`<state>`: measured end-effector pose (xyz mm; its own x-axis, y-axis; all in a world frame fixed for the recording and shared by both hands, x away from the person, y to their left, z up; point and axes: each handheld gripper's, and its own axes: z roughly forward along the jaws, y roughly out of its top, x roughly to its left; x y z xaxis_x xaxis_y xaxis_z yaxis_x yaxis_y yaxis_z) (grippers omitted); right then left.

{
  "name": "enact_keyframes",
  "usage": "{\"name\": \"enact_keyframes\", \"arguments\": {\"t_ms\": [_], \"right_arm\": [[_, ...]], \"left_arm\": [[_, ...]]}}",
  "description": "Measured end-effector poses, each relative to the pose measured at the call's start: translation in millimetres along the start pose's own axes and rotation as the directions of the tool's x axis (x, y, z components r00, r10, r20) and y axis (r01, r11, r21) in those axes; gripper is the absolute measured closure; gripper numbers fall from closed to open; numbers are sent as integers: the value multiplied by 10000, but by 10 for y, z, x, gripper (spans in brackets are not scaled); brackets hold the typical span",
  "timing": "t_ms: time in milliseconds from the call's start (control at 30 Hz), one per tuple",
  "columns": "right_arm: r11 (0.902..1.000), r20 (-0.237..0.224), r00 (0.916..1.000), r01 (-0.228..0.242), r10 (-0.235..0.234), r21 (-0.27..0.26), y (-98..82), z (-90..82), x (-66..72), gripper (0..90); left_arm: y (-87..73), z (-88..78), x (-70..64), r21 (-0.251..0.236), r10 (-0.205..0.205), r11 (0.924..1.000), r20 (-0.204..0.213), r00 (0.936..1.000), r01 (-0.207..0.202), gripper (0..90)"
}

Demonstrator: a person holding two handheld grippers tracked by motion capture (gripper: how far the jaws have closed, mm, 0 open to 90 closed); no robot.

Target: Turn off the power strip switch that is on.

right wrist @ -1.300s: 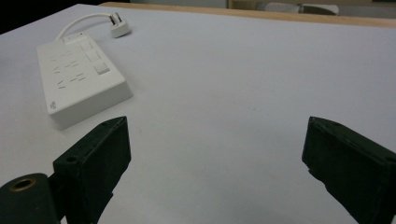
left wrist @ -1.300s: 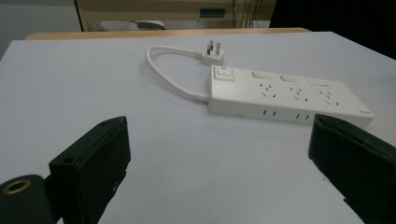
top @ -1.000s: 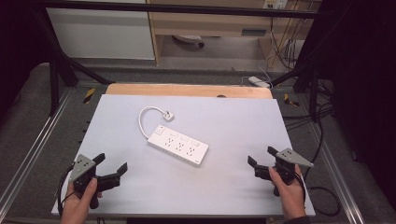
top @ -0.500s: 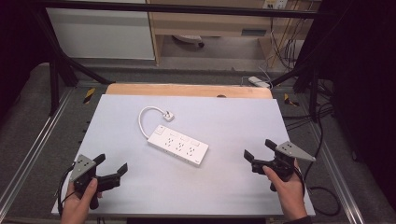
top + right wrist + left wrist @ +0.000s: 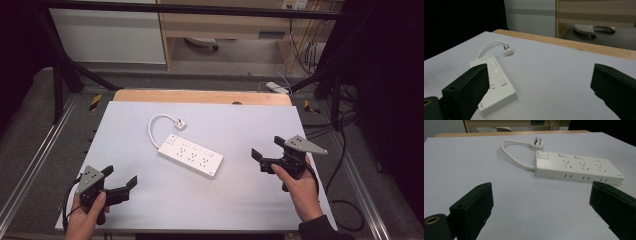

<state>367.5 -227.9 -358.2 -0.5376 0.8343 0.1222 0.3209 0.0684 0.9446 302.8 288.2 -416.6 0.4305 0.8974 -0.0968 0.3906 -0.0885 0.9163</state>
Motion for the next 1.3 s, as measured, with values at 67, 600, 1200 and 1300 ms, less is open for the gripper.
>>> {"name": "enact_keyframes", "arguments": {"t_ms": [67,600,1200,1300], "right_arm": [[10000,-74,9999,75,-75,22,38,29,17,26],[9991,-76,9991,416,-416,-14,262,150,102,39],[9975,-327,9972,658,-666,-251,306,298,224,250],[9964,-337,9963,785,-796,-330,318,316,248,348]], "left_arm": [[0,1,-1,17,-20,10000,4,10000,20,52],[-3,4,-15,63,-34,10000,102,9999,33,53],[0,5,-25,51,37,10000,187,9998,-38,53],[0,4,-26,69,40,10000,190,9998,-41,53]]}}
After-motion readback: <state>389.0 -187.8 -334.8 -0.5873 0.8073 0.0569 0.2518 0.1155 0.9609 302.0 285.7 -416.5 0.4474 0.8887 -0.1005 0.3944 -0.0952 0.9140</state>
